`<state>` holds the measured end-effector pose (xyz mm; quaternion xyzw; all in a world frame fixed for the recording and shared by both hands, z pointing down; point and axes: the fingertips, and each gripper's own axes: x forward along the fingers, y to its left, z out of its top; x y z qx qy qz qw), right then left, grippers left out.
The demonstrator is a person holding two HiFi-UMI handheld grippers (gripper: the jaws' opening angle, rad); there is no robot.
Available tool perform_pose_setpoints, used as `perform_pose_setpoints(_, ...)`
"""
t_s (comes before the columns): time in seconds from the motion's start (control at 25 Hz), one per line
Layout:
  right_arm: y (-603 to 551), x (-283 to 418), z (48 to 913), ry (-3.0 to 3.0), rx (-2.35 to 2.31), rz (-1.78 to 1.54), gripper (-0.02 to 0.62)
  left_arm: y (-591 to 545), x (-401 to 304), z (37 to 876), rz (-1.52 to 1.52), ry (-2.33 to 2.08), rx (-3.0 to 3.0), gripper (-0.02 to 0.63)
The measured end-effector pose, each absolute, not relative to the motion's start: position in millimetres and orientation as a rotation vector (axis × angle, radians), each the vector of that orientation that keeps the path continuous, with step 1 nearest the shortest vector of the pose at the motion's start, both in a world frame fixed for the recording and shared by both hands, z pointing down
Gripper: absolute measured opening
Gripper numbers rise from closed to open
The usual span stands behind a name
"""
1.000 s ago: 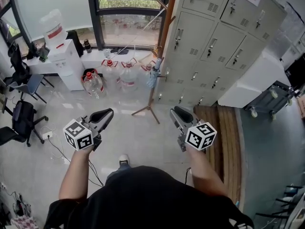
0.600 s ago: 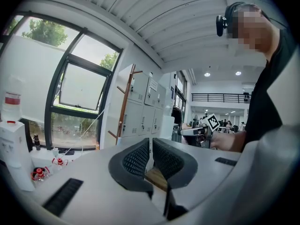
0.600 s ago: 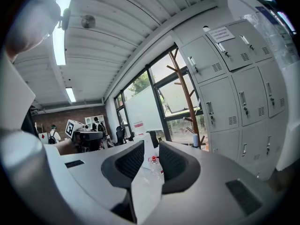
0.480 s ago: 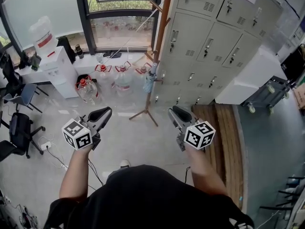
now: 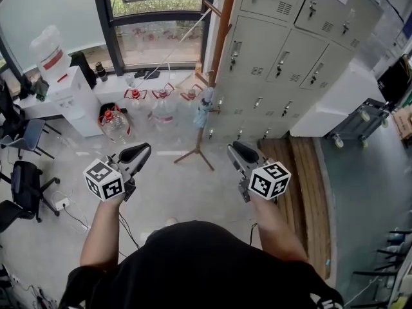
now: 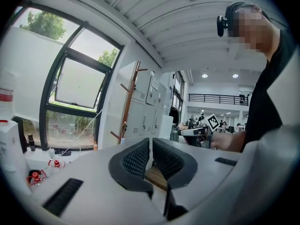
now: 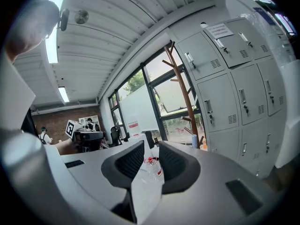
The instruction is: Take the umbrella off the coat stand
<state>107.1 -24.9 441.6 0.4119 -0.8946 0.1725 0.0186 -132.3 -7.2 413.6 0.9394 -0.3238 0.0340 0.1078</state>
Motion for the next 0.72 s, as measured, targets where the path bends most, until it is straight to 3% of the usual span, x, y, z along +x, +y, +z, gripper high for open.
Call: perform_pose_setpoints(0.72, -59.7, 39.4, 431.7, -2.734, 1.348, 0.538, 0.112, -55.4, -200.5, 403.3, 0.104, -0.86, 2.79, 0.031)
